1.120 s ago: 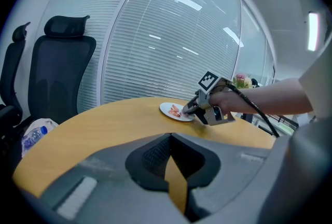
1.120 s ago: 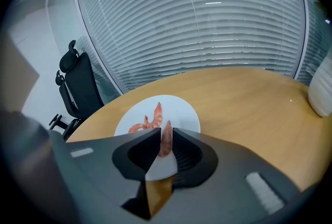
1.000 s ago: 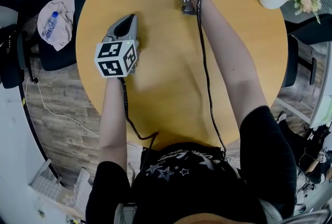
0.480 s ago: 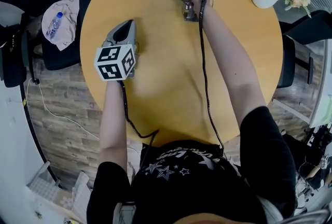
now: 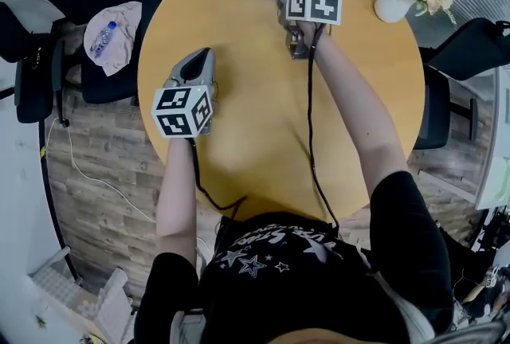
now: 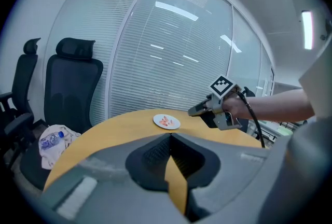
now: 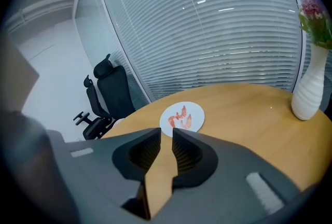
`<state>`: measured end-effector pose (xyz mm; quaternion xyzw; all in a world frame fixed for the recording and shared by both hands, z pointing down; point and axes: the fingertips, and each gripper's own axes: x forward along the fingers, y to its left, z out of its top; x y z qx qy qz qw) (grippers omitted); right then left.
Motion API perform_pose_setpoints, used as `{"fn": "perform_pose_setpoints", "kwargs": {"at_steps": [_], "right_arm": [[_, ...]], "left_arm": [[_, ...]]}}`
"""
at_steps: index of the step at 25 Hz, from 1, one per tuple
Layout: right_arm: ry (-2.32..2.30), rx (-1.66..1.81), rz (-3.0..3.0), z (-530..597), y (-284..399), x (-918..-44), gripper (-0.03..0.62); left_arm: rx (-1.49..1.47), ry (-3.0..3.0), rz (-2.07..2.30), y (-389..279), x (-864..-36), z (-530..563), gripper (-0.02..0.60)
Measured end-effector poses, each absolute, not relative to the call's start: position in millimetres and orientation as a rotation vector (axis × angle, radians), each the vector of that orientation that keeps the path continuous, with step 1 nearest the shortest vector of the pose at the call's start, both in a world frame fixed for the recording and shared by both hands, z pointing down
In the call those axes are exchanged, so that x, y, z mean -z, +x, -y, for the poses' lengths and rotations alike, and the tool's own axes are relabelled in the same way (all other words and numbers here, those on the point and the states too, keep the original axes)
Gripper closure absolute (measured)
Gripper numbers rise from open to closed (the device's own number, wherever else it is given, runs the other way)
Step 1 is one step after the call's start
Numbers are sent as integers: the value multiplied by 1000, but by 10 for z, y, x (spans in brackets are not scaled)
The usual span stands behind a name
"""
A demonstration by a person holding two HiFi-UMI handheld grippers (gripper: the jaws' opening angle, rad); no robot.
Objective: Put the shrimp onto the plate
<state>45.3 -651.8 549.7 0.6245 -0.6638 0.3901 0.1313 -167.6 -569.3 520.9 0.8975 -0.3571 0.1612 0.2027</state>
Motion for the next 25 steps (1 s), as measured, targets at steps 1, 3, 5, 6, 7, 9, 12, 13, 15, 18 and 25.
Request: {"fn": "perform_pose_setpoints", "kwargs": {"at_steps": [1, 3, 5, 6, 7, 9, 12, 13, 15, 18, 25], "right_arm": [[1805, -1138, 1934, 6453, 444, -5482, 522], [1798, -1146, 1951, 6328, 427, -5435, 525], [1790, -1145, 1981, 6201, 407, -5360, 536], [1783, -1143, 1999, 6131, 398, -5320, 544], [1773, -1140, 2018, 6060, 392, -5281, 551], [1747, -1124, 2055, 5927, 386, -5198, 554], [1703, -1065, 2122, 5732, 372, -5045, 554], [1690, -1049, 2143, 5657, 367, -4994, 559], [1666, -1033, 2186, 5498, 359, -4895, 568], [1627, -1016, 2255, 5233, 376, -4718, 577], [1533, -931, 2382, 4554, 482, -4309, 594]], "left_arm": [[-446, 2505, 1005, -1687, -5172, 5631, 580], [-435, 2498, 1025, -1715, -5111, 5500, 580], [-420, 2484, 1045, -1734, -5059, 5349, 580], [-411, 2477, 1052, -1736, -5029, 5265, 580], [-402, 2473, 1056, -1729, -4991, 5181, 580], [-390, 2478, 1065, -1698, -4900, 5032, 580], [-388, 2493, 1085, -1647, -4769, 4836, 580], [-384, 2493, 1092, -1634, -4730, 4766, 580], [-373, 2493, 1111, -1616, -4645, 4616, 580], [-354, 2503, 1137, -1556, -4503, 4372, 580], [-327, 2535, 1154, -1297, -4246, 3761, 580]]}}
